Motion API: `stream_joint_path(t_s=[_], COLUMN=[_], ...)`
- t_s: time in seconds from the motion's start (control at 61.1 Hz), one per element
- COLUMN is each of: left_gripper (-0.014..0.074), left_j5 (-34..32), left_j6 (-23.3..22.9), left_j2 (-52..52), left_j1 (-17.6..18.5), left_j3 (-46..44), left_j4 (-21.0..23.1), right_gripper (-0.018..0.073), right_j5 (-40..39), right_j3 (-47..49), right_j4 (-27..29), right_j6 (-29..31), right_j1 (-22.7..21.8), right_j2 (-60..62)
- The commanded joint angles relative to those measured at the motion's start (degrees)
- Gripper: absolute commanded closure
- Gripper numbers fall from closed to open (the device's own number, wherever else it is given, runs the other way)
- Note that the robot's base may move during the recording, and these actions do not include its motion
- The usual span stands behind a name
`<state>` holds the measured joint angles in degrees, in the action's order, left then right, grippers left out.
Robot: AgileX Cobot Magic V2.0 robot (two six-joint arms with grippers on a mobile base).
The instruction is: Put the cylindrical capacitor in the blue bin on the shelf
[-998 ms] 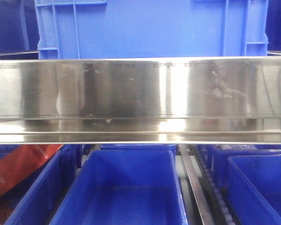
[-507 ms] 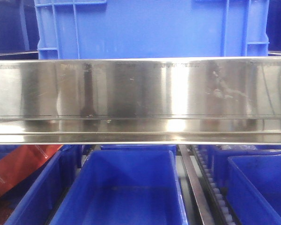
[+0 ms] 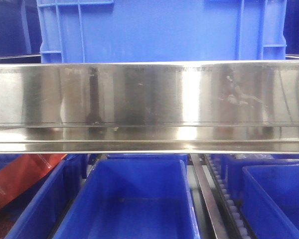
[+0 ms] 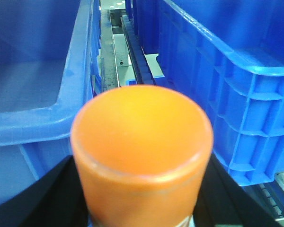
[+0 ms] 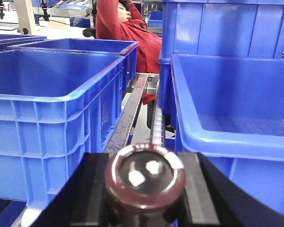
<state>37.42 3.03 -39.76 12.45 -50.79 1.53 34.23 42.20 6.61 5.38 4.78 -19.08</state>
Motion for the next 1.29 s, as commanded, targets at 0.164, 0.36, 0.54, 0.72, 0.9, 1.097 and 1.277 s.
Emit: stream_joint_path(t_s=[0.164,0.36,0.54,0.72,0.9,1.097,1.277], left_gripper=[0.0707,0.0707,0.0707,0.0707,0.0707,0.0707,0.0689], left_j5=[-3.45,-2.24,-0.30,-0.09,-0.09,-0.09,-0.72], left_j6=[-0.04,0.87,3.18,3.18,3.18,3.18,3.18], left_j2=[0.07,-4.01,-13.83,-27.56,-40.96,-53.24,-59.33], left_j1=[0.41,1.31,9.19,19.42,24.11,25.27,25.27], left_j3=[-0.43,-7.99,-21.31,-35.36,-46.54,-53.54,-54.04], left_j4=[0.31,0.31,0.19,0.19,0.19,0.49,-0.19], right_gripper=[0.0691,0.0691,0.0691,0.0691,0.0691,0.0691,0.0691], right_j5=[-1.32,-1.32,-1.32,-1.32,-1.32,-1.32,-1.32], right_j3=[0.38,0.38,0.38,0.38,0.38,0.38,0.38], right_j4=[-0.61,-0.61,-0.61,-0.61,-0.49,0.24,0.24], right_j6=[0.03,0.03,0.03,0.03,0.03,0.03,0.03], right_j1=[0.05,0.05,0.05,0.05,0.05,0.05,0.05], right_j2=[0.19,0.19,0.19,0.19,0.26,0.26,0.26])
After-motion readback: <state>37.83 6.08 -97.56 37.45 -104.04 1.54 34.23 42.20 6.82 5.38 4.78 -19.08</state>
